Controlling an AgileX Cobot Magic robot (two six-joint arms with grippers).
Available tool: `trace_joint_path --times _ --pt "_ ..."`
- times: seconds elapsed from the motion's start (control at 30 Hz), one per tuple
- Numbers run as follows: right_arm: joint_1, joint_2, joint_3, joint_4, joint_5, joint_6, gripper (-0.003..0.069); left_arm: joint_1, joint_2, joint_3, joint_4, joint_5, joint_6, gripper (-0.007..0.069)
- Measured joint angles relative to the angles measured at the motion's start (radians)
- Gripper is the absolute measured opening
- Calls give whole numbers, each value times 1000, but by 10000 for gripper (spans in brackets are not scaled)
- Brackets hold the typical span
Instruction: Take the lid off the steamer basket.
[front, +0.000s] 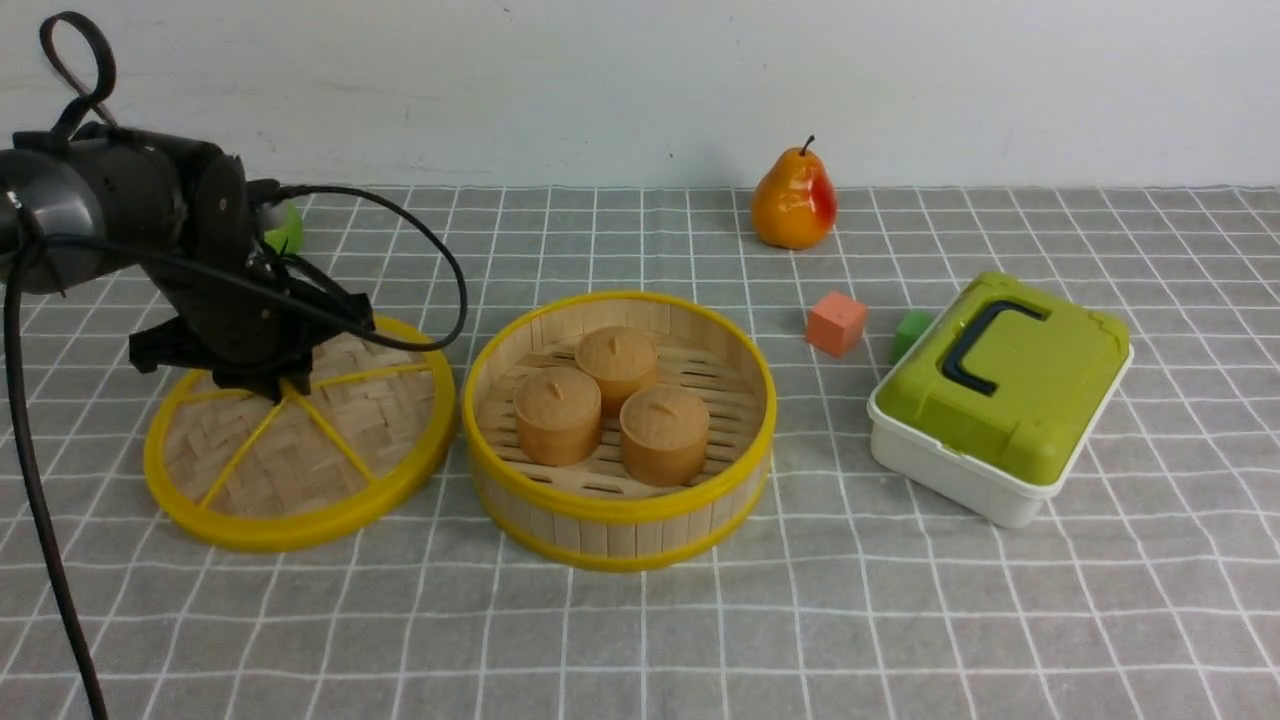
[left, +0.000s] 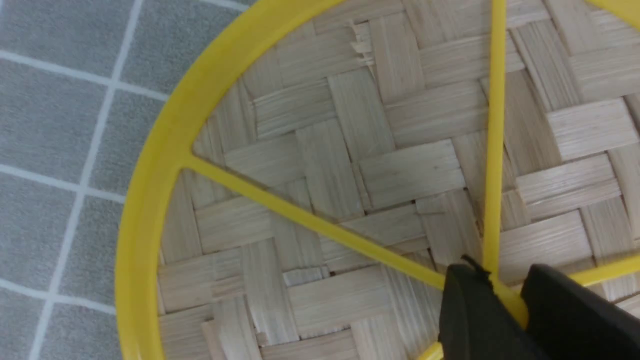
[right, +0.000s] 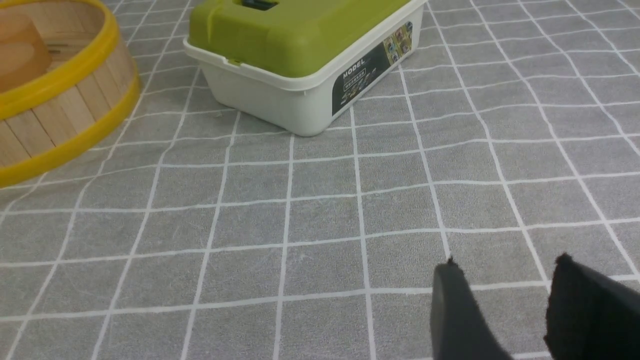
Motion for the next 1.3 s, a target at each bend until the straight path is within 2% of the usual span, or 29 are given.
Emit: trace_joint_path --times 0.1,0.13,0.17,0.2,0.23,0.3,0.4,0.47,0.5,0.53,0.67,0.8,0.93,1.03,1.3 --pt "0 0 0 0 0 0 241 0 0 0 -1 -3 -29 127" --pt "0 0 0 0 0 0 241 0 -5 0 -2 -6 -51 166" --pt "0 0 0 0 0 0 241 0 -5 0 -2 -5 -55 171" --pt "0 0 0 0 0 0 241 0 -27 1 -3 -7 -66 229" --pt "0 0 0 0 0 0 241 0 -27 1 -3 -7 -66 235" --pt "0 0 0 0 0 0 241 0 -89 8 -10 -7 -62 296" --pt "0 0 0 0 0 0 241 0 -172 10 -14 -5 -44 309" --pt "0 0 0 0 0 0 241 -4 -262 18 -18 -12 -26 295" --pt "0 0 0 0 0 0 241 -13 -386 40 -18 -35 -4 256" --pt "0 0 0 0 0 0 241 -14 -386 43 -18 -38 -1 256" --pt "0 0 0 0 0 0 241 -58 -715 161 -22 -161 60 134" --pt "0 0 0 0 0 0 241 -70 -949 306 -28 -230 63 65" --pt "0 0 0 0 0 0 241 -70 -1220 575 -29 -276 49 -2" --pt "0 0 0 0 0 0 241 -70 -1414 825 -29 -315 54 -13" --pt "0 0 0 0 0 0 241 -70 -1907 1285 -29 -374 63 -13"
